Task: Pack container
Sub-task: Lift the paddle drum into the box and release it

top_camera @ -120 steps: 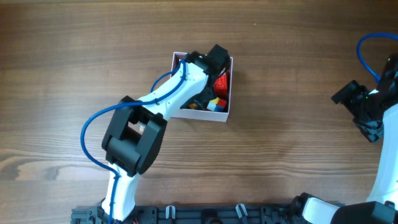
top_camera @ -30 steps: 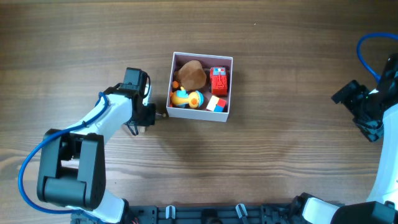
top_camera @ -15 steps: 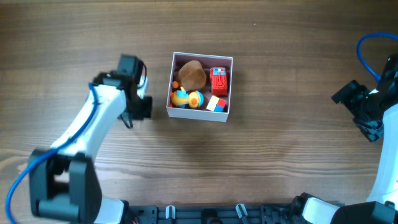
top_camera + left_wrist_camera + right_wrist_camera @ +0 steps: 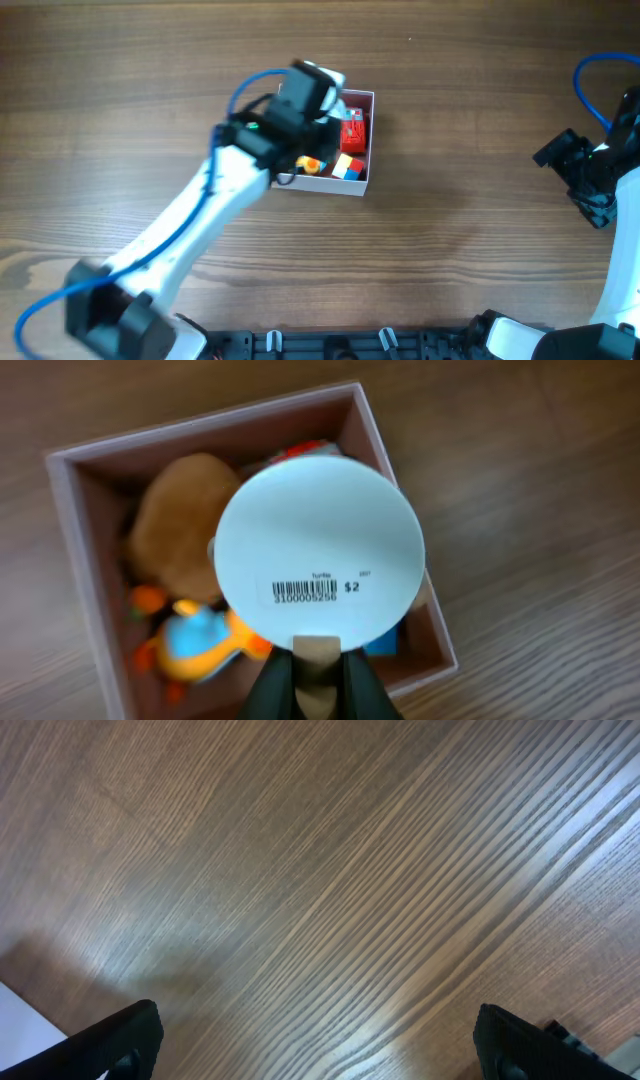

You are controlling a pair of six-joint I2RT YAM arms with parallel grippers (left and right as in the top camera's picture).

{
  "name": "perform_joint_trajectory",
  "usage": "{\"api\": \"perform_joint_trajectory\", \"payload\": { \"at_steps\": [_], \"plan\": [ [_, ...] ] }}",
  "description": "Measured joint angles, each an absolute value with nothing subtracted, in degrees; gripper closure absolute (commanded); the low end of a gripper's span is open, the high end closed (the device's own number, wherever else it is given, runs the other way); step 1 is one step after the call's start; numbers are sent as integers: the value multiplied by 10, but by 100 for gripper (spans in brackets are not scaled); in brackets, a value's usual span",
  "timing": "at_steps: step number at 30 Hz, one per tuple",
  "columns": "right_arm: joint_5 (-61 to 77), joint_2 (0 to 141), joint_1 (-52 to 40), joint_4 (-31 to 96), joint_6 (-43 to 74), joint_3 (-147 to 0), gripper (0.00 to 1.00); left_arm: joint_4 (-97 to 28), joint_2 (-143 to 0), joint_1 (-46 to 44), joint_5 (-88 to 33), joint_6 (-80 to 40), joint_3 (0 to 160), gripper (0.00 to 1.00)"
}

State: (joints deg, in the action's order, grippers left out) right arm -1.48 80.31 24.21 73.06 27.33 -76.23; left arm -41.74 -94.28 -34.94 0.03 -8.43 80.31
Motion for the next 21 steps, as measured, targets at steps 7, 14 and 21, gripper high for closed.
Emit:
{"api": "perform_joint_trajectory", "payload": {
  "at_steps": [7, 14, 21],
  "plan": [
    [-15, 803, 242, 731, 273, -762, 0, -398, -1079, -371, 5, -124, 803, 96],
    [-15, 803, 242, 731, 273, -762, 0, -402, -1106, -371, 18, -132, 803, 96],
    [-15, 803, 242, 734, 273, -762, 0, -459, -1115, -371, 43, -163, 803, 91]
  ]
}}
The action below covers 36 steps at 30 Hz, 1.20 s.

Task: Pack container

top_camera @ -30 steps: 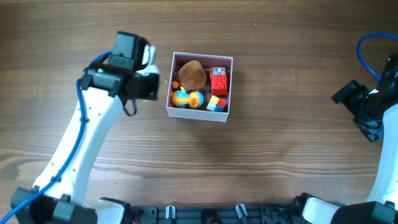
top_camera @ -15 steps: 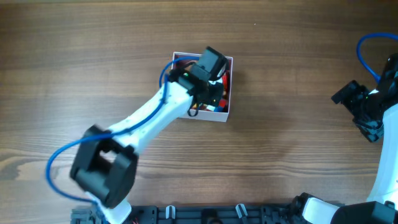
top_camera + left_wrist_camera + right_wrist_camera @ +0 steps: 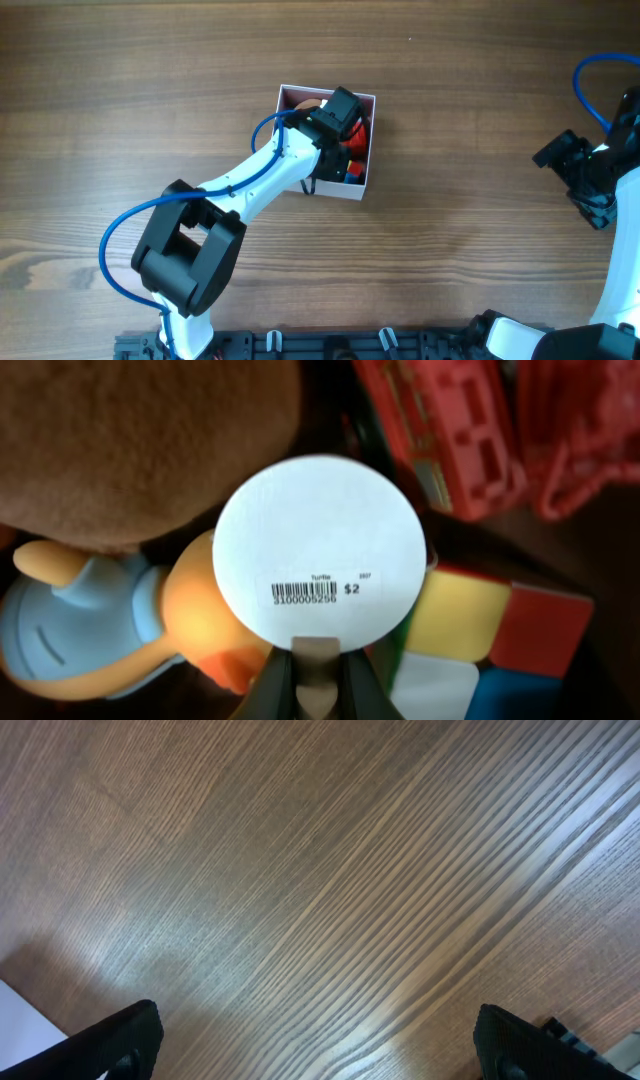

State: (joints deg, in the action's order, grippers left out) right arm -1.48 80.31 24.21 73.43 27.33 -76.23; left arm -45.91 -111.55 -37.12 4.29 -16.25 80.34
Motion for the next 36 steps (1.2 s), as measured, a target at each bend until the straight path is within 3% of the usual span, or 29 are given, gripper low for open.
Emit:
{"api": "perform_joint_trajectory", "payload": {
  "at_steps": [2, 7, 15, 17, 19, 21, 24, 25, 30, 36],
  "plan": [
    [-15, 803, 242, 735, 273, -762, 0, -463, -1115, -371, 47, -165, 803, 64],
    [-15, 803, 242, 735, 273, -762, 0, -460, -1115, -371, 49, -171, 804, 36],
    [-15, 803, 242, 731, 273, -762, 0, -519, -1020, -370, 51, -171, 877, 28],
    [-15, 803, 242, 722, 273, -762, 0, -529, -965, -364, 51, -171, 887, 28],
    [-15, 803, 242, 704, 273, -762, 0, -552, -908, -345, 55, -171, 893, 36],
    [-9, 803, 242, 697, 273, -762, 0, -594, -868, -316, 70, -170, 896, 63],
    [8, 803, 242, 694, 273, -762, 0, -660, -838, -246, 101, -170, 898, 91],
    [22, 803, 242, 691, 274, -762, 0, -683, -837, -209, 112, -166, 898, 96],
    [73, 803, 242, 683, 274, -762, 0, -679, -865, -107, 96, -163, 858, 96],
    [90, 803, 242, 686, 273, -762, 0, -556, -959, -97, 1, -124, 759, 96]
  ]
}}
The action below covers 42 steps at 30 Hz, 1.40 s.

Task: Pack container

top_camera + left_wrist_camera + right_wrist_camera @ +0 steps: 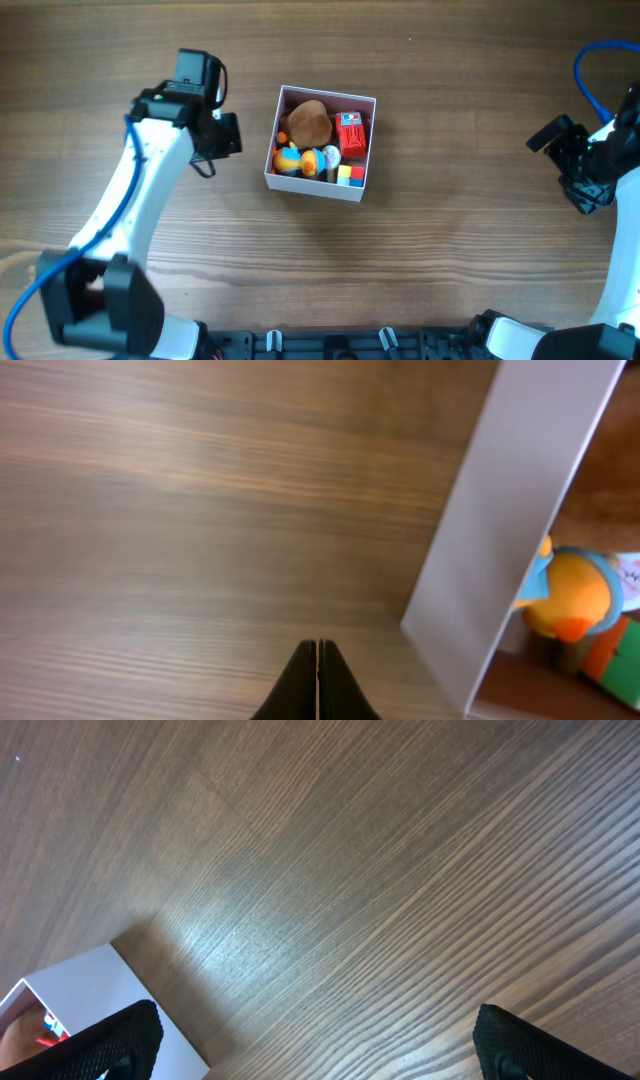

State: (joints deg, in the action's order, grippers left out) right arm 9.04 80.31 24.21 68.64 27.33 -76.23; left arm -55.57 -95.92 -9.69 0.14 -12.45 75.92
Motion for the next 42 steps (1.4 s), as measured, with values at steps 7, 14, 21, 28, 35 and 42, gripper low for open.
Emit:
{"api": "perform_joint_trajectory", "payload": {
  "at_steps": [7, 14, 21, 28, 35, 42],
  "plan": [
    [93, 803, 242, 692, 273, -762, 0, -525, -1068, -139, -62, -106, 752, 96],
    [94, 803, 242, 692, 269, -762, 0, -505, -1074, -183, -89, -105, 752, 96],
    [98, 803, 242, 685, 251, -762, 0, -588, -987, -131, -93, -105, 769, 93],
    [157, 802, 242, 673, 170, -762, 0, -634, -700, -124, -32, -100, 796, 0],
    [180, 787, 242, 672, 146, -762, 0, -708, -485, -124, 17, -99, 800, 0],
    [180, 787, 242, 667, 146, -762, 0, -805, -403, -124, 23, -99, 800, 0]
  ]
}}
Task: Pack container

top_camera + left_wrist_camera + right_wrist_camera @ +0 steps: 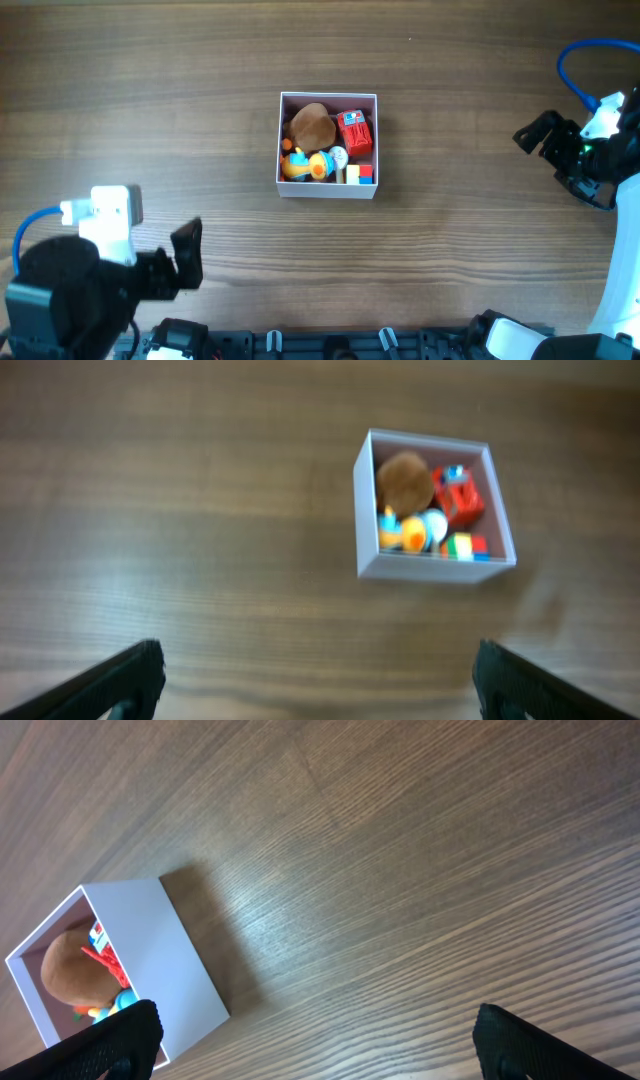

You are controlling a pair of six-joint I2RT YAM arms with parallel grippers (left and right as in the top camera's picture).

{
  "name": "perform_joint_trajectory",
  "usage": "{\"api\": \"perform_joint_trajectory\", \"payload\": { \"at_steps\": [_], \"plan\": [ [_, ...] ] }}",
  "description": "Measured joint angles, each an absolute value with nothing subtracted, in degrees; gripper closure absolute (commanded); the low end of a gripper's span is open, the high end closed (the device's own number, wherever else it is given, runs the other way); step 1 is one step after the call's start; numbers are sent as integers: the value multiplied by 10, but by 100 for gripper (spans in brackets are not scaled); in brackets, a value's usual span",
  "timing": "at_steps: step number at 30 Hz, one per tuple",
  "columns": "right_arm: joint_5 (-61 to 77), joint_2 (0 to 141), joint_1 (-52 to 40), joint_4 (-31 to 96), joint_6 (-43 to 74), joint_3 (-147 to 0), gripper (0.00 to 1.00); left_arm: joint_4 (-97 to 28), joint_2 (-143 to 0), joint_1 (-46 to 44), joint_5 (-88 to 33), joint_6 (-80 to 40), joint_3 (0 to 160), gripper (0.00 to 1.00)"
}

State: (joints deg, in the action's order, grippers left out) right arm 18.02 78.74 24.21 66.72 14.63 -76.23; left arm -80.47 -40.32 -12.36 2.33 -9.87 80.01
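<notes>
The white box (328,190) stands mid-table, holding a brown plush (312,124), a red toy (355,132), an orange and blue duck toy (303,165), a pale round disc (337,156) and a colour cube (358,174). My left gripper (320,682) is open and empty, high over the near-left table, with the box (430,567) far ahead of it. My right gripper (310,1045) is open and empty at the right edge, well away from the box (165,960).
Bare wood-grain table (480,230) surrounds the box on all sides. My left arm's base (100,270) fills the near-left corner. My right arm (590,150) with its blue cable stands at the right edge.
My left gripper was shut and empty just left of the box; now it is open, back at the near-left corner. The right wrist has turned, so more of the box shows.
My left gripper held a white round disc with a barcode label above the box. Then it was down among the toys with the disc. Later it stood shut and empty beside the box, the disc lying inside. Now it is open, far from the box.
</notes>
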Motion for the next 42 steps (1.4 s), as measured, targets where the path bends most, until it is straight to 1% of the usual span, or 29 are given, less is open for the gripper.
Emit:
{"api": "perform_joint_trajectory", "payload": {
  "at_steps": [4, 17, 19, 23, 25, 26, 27, 28, 34, 37, 42],
  "plan": [
    [180, 787, 242, 667, 146, -762, 0, -830, -393, -124, 23, -99, 800, 0],
    [180, 787, 242, 667, 146, -762, 0, -821, -393, -123, 32, -95, 800, 0],
    [180, 787, 242, 667, 146, -762, 0, -775, -385, -112, 40, -91, 795, 0],
    [180, 787, 242, 666, 146, -762, 0, -629, -321, -60, 47, -88, 731, 0],
    [180, 787, 242, 666, 146, -762, 0, -566, -273, -37, 47, -88, 673, 0],
    [180, 787, 242, 666, 146, -762, 0, -524, -232, -22, 47, -88, 617, 0],
    [180, 787, 242, 666, 146, -762, 0, -515, -217, -16, 47, -88, 594, 0],
    [181, 787, 242, 666, 146, -762, 0, -465, -186, -7, 44, -88, 540, 0],
    [182, 787, 242, 666, 146, -762, 0, -307, -81, 5, 3, -88, 317, 0],
    [182, 787, 242, 666, 146, -762, 0, -240, -52, 5, -13, -88, 243, 0],
    [182, 787, 242, 666, 146, -762, 0, -188, -17, 5, -27, -88, 154, 0]
  ]
}}
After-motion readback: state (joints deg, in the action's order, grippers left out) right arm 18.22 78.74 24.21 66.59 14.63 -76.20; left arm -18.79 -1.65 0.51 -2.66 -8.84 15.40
